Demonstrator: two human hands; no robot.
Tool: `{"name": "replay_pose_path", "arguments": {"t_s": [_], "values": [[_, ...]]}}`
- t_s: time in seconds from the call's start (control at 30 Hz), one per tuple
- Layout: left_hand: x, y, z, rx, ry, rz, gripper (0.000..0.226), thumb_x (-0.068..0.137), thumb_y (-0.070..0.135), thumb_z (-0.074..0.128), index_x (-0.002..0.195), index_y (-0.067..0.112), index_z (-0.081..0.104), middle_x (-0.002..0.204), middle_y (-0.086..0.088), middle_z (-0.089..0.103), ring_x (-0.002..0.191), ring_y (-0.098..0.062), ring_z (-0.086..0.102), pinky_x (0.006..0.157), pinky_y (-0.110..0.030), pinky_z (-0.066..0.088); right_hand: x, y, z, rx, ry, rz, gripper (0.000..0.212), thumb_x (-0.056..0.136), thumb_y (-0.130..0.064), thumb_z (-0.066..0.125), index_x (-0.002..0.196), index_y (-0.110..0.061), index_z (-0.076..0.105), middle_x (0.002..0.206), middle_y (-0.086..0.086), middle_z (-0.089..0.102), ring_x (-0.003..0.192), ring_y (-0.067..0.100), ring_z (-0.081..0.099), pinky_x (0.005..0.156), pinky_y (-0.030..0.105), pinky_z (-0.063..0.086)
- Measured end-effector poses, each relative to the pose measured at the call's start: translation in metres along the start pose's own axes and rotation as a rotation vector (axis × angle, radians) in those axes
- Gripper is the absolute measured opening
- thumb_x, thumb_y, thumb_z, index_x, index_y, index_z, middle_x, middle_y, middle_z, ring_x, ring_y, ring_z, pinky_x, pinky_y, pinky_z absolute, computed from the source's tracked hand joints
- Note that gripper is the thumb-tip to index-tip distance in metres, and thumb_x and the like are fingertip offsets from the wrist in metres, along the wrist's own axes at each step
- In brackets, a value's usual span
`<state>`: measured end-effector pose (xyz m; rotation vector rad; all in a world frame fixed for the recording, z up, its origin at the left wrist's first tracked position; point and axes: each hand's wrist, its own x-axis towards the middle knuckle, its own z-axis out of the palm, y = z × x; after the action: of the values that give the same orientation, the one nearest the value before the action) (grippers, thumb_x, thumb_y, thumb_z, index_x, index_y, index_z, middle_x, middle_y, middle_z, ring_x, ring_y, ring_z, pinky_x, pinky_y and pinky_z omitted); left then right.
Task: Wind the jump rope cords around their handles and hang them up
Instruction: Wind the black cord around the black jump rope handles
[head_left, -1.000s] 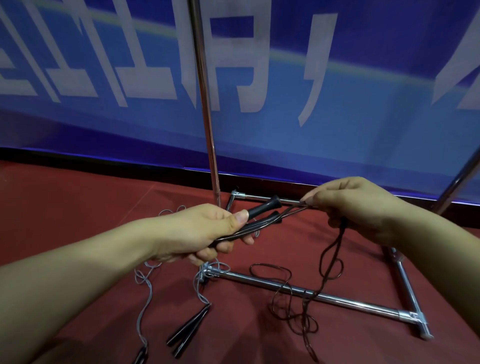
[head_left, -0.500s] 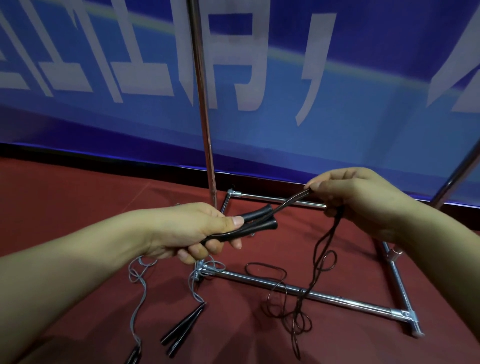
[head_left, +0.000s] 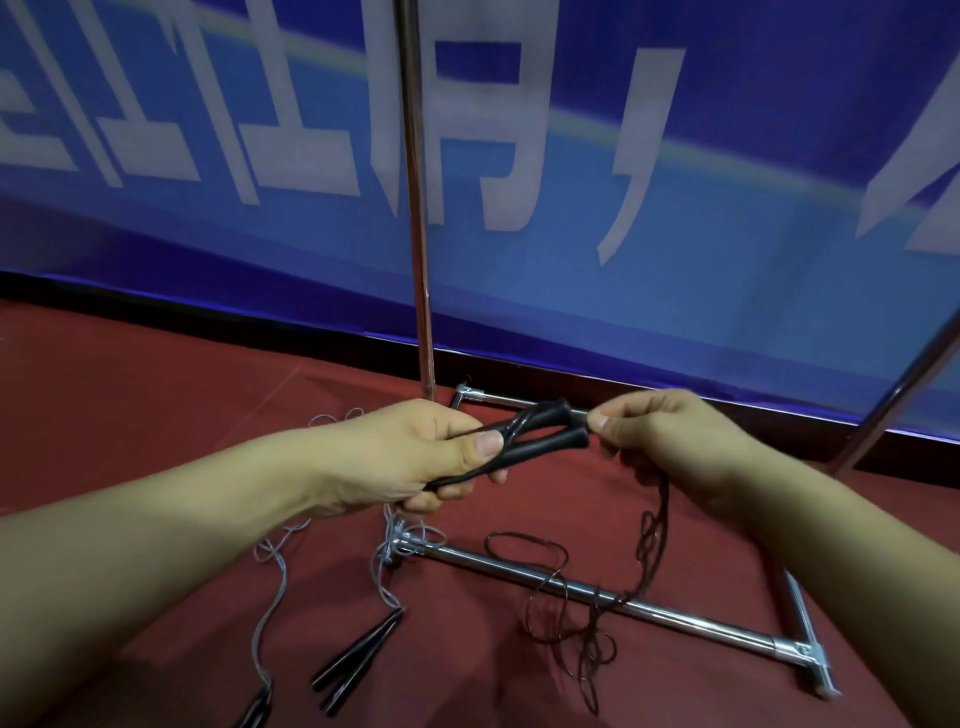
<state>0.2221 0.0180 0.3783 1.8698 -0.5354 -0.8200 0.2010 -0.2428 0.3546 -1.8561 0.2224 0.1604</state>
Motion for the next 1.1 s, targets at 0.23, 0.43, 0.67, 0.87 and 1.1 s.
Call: {"name": "replay_pose_path", "arguments": {"t_s": [0.23, 0.43, 0.67, 0.87, 1.1], "values": [[0.013, -0.017, -0.006, 0.027, 0.331, 0.027, 0.034, 0.101, 0.035, 0.055, 0.086, 0.007, 0.066, 0.06, -0.001, 0.045, 0.044, -0.011, 0.036, 0.044, -0.023, 0.035, -0.017, -0.005, 0.027, -0.222, -0.07, -0.034, 0.032, 0.098, -0.032, 0.059, 0.082, -0.008, 0.074, 0.068, 0.005, 0.067, 0.057, 0.02, 0.044, 0.051, 0.029, 0.035], [0.018, -0.015, -0.011, 0.618, 0.545, -0.028, 0.029, 0.096, 0.05, 0.056, 0.082, 0.028, 0.066, 0.059, 0.009, 0.055, 0.059, -0.014, 0.054, 0.058, -0.03, 0.04, -0.033, -0.014, 0.046, -0.354, -0.023, -0.163, 0.031, 0.098, -0.037, 0.055, 0.08, -0.018, 0.072, 0.052, -0.009, 0.058, 0.047, 0.003, 0.05, 0.055, 0.023, 0.04], [0.03, -0.012, -0.006, 0.856, 0.66, -0.155, 0.032, 0.094, 0.061, 0.049, 0.083, 0.034, 0.06, 0.073, 0.009, 0.062, 0.084, -0.023, 0.063, 0.066, -0.032, 0.039, -0.032, -0.017, 0.05, -0.174, -0.096, -0.013, 0.027, 0.097, -0.028, 0.059, 0.078, -0.008, 0.059, 0.064, 0.006, 0.045, 0.055, 0.02, 0.045, 0.057, 0.035, 0.039], [0.031, -0.015, -0.015, 0.94, 0.58, -0.202, 0.034, 0.094, 0.063, 0.049, 0.091, 0.033, 0.064, 0.075, 0.009, 0.063, 0.081, -0.02, 0.063, 0.067, -0.032, 0.043, -0.03, -0.02, 0.043, -0.143, -0.107, 0.046, 0.03, 0.099, -0.032, 0.057, 0.082, -0.009, 0.067, 0.065, 0.002, 0.044, 0.059, 0.019, 0.039, 0.056, 0.034, 0.035], [0.031, -0.023, -0.019, 0.881, 0.308, -0.088, 0.03, 0.094, 0.052, 0.059, 0.073, 0.029, 0.06, 0.067, 0.007, 0.062, 0.063, -0.011, 0.06, 0.059, -0.029, 0.045, -0.033, -0.028, 0.038, -0.048, -0.088, 0.013, 0.038, 0.104, -0.031, 0.047, 0.088, -0.005, 0.069, 0.055, -0.005, 0.05, 0.05, 0.012, 0.039, 0.055, 0.029, 0.034]]}}
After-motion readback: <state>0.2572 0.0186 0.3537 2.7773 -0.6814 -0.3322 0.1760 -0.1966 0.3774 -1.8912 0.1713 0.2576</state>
